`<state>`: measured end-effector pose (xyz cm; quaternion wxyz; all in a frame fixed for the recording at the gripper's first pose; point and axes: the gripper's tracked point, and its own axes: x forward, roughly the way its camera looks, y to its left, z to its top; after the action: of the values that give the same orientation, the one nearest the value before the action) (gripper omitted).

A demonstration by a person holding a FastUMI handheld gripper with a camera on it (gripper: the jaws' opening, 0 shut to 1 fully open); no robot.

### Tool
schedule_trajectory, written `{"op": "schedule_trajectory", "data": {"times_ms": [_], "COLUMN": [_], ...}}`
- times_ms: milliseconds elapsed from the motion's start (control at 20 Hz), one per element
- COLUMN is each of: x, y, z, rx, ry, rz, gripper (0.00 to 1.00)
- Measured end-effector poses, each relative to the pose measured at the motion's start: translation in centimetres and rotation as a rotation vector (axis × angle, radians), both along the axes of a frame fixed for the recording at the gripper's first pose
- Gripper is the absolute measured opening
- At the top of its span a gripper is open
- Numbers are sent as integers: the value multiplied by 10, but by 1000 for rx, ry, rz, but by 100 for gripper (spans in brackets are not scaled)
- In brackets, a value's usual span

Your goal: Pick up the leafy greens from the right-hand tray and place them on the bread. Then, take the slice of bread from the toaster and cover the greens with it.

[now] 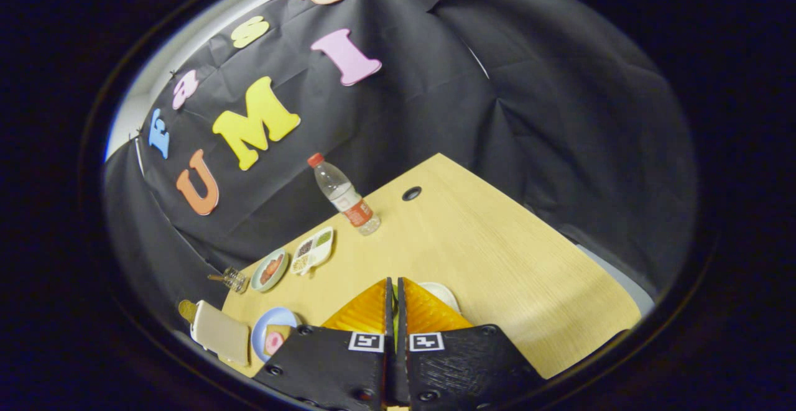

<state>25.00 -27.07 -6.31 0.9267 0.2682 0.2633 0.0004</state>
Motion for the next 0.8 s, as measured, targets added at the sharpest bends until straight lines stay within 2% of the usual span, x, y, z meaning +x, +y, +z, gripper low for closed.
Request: {"op": "schedule_trajectory", "data": {"times_ms": [450, 800], "x": [-13, -8], "y": [68, 183], "z": [64, 92], "rx": [-77, -100], "ry": [-103, -169], "rz": [28, 122], "gripper": [0, 0]}}
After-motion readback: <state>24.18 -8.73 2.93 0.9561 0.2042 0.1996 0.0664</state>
